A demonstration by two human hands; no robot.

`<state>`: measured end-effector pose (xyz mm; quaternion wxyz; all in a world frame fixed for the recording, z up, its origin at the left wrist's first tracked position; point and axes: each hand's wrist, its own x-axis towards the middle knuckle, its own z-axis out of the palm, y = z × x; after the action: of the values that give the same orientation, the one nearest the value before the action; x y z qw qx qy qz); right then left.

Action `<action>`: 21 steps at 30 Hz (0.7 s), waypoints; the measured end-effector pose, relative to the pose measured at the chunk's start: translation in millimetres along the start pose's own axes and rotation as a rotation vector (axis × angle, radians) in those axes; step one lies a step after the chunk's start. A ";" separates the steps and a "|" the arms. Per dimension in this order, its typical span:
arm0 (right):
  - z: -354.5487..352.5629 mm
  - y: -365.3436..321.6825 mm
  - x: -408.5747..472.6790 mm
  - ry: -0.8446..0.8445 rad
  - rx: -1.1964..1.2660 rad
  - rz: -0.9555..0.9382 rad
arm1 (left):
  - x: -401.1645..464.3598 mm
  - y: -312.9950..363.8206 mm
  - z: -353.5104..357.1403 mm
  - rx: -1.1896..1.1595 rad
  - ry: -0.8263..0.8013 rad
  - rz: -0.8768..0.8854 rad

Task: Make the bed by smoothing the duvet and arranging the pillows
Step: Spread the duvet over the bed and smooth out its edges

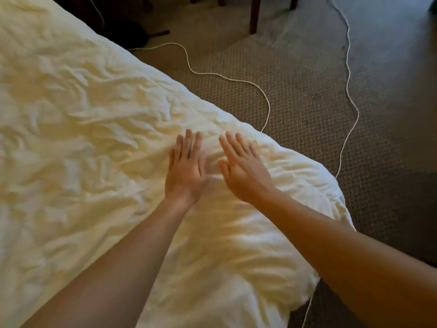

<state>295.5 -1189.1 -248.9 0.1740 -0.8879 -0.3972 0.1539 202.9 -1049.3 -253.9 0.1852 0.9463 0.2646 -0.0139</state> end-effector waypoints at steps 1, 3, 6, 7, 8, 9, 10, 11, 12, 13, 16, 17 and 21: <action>7.5 -7.2 9.9 -0.052 -0.043 -0.067 | 11.0 -8.1 0.3 0.040 -0.033 0.043; 17.6 3.2 21.4 -0.118 -0.190 -0.147 | 26.7 -39.1 0.5 0.158 -0.096 0.034; 14.7 45.3 27.0 -0.064 -0.329 0.012 | 26.2 -100.2 -13.2 0.282 -0.109 -0.247; 9.3 59.3 25.4 -0.042 -0.301 0.148 | 17.4 -116.0 -20.5 0.277 -0.120 -0.388; 1.8 70.0 21.9 -0.028 -0.228 0.303 | 6.1 -125.7 -25.8 0.256 -0.125 -0.514; -5.8 75.8 17.7 -0.011 -0.145 0.433 | -6.3 -128.8 -29.2 0.228 -0.114 -0.602; -10.3 73.9 11.4 0.014 -0.089 0.501 | -20.3 -126.6 -28.4 0.192 -0.082 -0.643; -11.4 64.5 2.7 0.048 -0.081 0.494 | -34.5 -116.3 -25.0 0.134 -0.039 -0.631; -8.6 50.4 -9.2 0.091 -0.101 0.422 | -48.9 -100.1 -17.8 0.058 0.004 -0.569; -3.9 31.3 -24.7 0.116 -0.107 0.312 | -64.0 -79.2 -9.6 -0.014 0.030 -0.480; 25.4 -16.9 -84.8 -0.001 -0.094 0.047 | -116.1 -18.8 16.3 -0.088 -0.015 -0.145; 35.0 -20.2 -103.6 -0.057 -0.125 0.029 | -134.5 -10.4 24.5 -0.045 -0.050 -0.047; 38.5 25.6 -144.0 -0.039 -0.279 0.189 | -188.3 -50.3 33.9 0.175 -0.098 0.144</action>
<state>204.6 -1307.2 -274.8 0.0260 -0.9336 -0.3329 0.1300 18.1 -1114.9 -279.3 0.1152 0.9736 0.1842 -0.0698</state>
